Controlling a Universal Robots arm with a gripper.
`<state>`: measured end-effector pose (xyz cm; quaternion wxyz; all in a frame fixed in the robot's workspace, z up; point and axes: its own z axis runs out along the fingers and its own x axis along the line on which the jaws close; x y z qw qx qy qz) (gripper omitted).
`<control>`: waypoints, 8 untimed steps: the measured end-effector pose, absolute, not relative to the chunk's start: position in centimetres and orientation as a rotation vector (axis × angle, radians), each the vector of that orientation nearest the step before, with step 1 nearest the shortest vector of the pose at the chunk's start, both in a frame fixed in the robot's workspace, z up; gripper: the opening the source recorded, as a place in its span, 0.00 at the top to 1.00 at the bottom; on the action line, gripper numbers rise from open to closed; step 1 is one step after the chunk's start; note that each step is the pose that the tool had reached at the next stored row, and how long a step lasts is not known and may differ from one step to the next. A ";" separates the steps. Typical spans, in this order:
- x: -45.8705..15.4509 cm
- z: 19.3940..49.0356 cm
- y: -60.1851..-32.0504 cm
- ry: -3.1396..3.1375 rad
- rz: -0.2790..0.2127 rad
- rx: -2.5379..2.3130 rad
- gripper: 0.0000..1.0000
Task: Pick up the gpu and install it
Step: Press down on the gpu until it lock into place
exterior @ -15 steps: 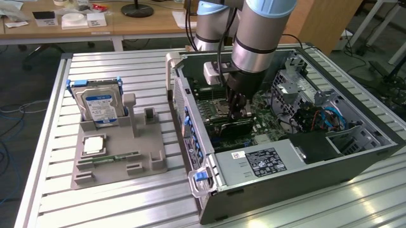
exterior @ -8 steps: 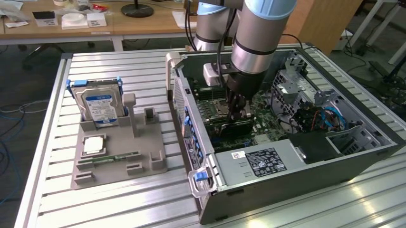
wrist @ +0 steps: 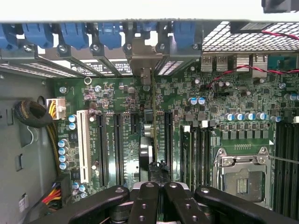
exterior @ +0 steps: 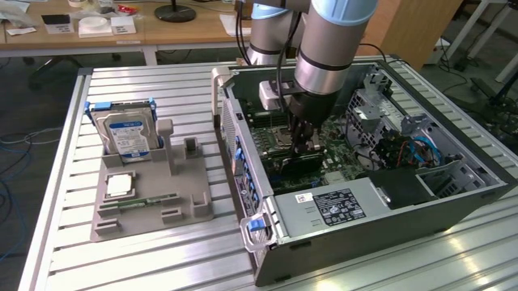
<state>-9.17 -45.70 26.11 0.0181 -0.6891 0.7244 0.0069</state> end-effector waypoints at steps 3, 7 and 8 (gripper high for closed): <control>-9.2 26.1 -45.7 2.250 0.022 -2.140 0.89; -9.2 26.0 -45.7 2.250 0.022 -2.140 0.89; -9.2 26.0 -45.7 2.250 0.022 -2.140 0.89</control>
